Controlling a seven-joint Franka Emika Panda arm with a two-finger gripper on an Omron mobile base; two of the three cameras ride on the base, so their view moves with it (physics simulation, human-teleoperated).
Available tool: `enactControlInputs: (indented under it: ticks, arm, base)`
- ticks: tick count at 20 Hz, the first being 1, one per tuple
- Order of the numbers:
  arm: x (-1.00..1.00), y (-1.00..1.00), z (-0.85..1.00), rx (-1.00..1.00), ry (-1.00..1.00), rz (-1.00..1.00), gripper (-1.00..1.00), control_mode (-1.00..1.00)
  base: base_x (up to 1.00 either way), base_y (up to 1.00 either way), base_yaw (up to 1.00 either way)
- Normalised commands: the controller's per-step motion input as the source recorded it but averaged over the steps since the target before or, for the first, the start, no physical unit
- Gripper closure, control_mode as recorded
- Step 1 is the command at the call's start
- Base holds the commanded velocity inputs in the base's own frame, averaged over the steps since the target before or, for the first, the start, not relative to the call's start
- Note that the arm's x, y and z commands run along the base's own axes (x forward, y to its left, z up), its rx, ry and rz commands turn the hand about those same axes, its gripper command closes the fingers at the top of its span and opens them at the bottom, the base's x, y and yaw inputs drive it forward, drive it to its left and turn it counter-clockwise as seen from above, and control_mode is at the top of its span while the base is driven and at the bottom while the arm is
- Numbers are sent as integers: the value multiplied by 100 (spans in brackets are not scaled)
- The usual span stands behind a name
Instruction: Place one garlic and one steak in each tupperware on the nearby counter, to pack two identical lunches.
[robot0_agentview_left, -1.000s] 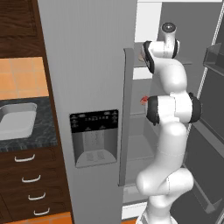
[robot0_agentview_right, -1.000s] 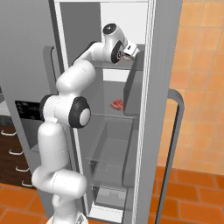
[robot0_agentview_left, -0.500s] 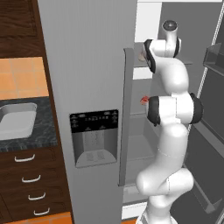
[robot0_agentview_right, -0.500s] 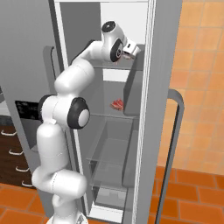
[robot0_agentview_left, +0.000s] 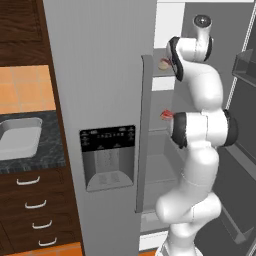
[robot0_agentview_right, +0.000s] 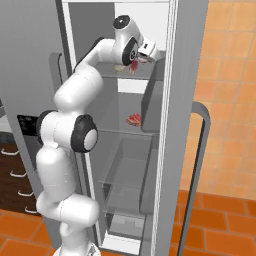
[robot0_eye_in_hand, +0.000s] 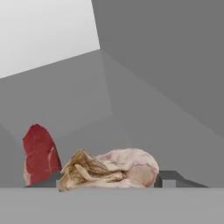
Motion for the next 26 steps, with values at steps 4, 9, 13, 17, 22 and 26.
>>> enactControlInputs:
  ticks: [4,9,13,17,22,26]
  arm:
    - [-91,22,14,0,-2,8,100,-100]
    - [-100,38,0,0,-1,9,100,-100]
    - [-100,37,0,-3,-6,6,100,-100]
    - [-100,40,0,-11,-10,7,100,-100]
    - [-100,38,0,-8,-9,5,100,-100]
    - [-97,22,5,-1,-1,4,100,-100]
  base:
    - [0,0,0]
    - [0,0,0]
    - [0,0,0]
    - [0,0,0]
    - [0,0,0]
    - [0,0,0]
